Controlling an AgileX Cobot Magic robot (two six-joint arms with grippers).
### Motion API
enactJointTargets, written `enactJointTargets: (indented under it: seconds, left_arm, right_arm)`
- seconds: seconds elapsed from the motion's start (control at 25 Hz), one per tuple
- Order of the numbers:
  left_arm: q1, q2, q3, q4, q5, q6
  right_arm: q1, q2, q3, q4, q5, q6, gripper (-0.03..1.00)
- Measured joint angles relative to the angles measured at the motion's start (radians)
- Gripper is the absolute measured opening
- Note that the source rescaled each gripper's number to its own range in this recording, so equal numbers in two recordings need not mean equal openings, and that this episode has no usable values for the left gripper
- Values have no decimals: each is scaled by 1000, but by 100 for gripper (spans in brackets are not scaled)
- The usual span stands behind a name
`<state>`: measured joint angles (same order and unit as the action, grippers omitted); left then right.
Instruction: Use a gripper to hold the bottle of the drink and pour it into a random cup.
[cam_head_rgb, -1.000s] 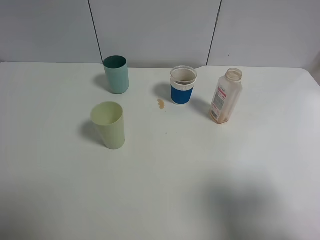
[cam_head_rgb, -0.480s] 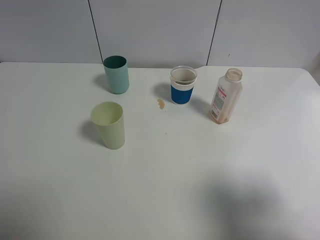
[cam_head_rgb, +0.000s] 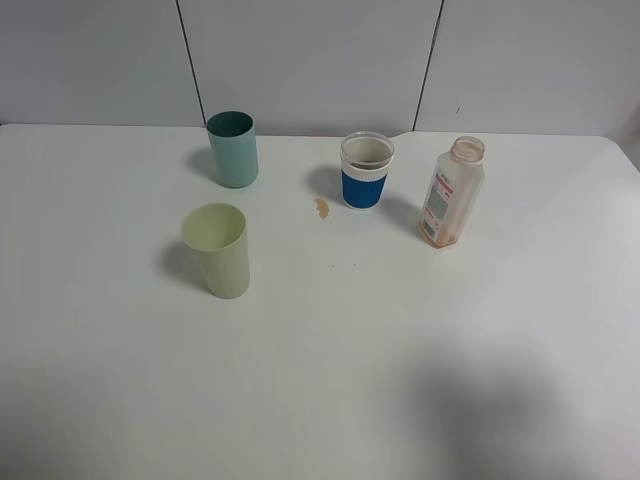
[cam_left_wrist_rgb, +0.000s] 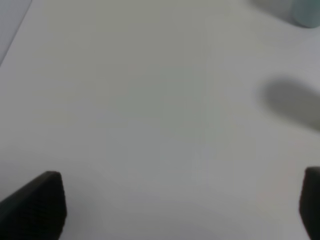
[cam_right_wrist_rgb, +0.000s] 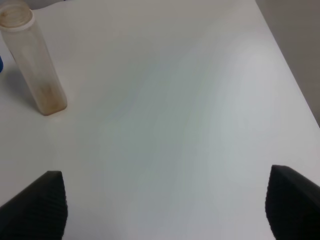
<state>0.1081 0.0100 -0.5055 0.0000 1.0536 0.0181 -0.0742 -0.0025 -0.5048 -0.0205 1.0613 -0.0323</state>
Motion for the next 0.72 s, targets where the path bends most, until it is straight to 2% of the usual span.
enactJointTargets:
  seconds: [0.12,0.32,0.52,0.72]
  left_arm:
    - [0,0,0,0,0,0]
    - [0,0,0,0,0,0]
    - [0,0,0,0,0,0]
    - [0,0,0,0,0,0]
  right_arm:
    - [9,0,0,0,0,1,77]
    - [106,0,0,0,0,3,77]
    - [65,0,0,0,0,4,77]
    - [60,0,0,0,0,4,77]
